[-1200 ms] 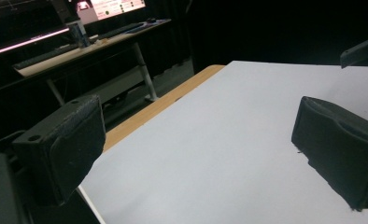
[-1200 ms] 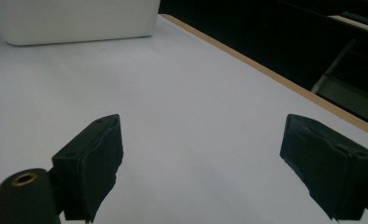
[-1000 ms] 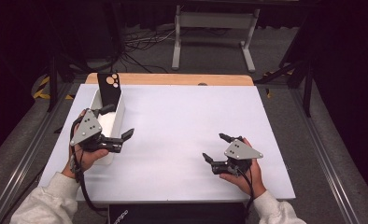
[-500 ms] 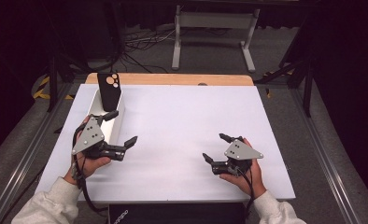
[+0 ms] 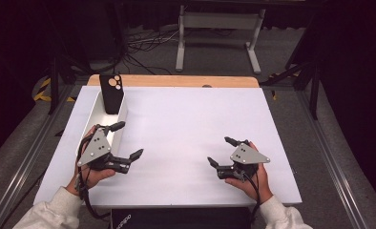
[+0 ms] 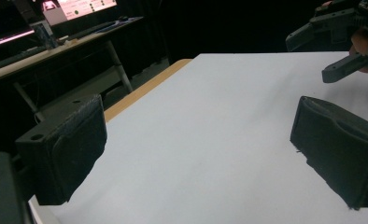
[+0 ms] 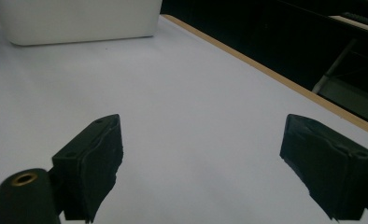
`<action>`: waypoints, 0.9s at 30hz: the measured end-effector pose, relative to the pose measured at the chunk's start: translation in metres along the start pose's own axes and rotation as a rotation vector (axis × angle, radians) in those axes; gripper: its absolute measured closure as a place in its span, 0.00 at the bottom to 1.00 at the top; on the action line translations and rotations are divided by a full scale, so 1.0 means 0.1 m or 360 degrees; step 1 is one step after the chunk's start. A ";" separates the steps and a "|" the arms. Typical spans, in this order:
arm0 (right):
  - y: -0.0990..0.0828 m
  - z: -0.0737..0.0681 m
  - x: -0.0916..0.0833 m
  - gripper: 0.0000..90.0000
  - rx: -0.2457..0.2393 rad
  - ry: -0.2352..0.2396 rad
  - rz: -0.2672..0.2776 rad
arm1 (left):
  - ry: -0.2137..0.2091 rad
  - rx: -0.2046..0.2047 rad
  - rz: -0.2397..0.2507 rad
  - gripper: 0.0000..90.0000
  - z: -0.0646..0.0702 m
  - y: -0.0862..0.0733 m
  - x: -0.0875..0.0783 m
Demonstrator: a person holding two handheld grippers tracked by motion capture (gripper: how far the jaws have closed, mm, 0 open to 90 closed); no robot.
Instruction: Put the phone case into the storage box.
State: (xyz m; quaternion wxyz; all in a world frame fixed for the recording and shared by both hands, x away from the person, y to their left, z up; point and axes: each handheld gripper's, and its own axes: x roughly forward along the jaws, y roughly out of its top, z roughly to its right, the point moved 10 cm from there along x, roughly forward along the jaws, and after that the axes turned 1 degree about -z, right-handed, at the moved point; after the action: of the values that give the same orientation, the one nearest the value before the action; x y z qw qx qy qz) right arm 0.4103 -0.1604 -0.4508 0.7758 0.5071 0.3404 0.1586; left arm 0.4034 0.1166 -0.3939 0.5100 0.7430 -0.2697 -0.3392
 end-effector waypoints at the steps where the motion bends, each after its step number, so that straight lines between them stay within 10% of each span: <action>1: 0.00 -0.01 0.00 0.15 -0.0008 0.0004 -0.0005 | -0.0009 0.0004 0.0000 0.05 0.03 0.00 -0.01; 27: 0.04 -0.05 -0.02 0.15 -0.0031 0.0009 0.0012 | -0.0037 0.0009 -0.0025 0.06 0.26 -0.18 -0.07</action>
State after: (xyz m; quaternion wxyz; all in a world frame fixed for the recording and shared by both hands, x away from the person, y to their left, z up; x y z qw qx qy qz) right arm 0.4055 -0.1568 -0.4479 0.7792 0.5003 0.3389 0.1663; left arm 0.3796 0.1123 -0.4156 0.5021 0.7426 -0.2707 -0.3510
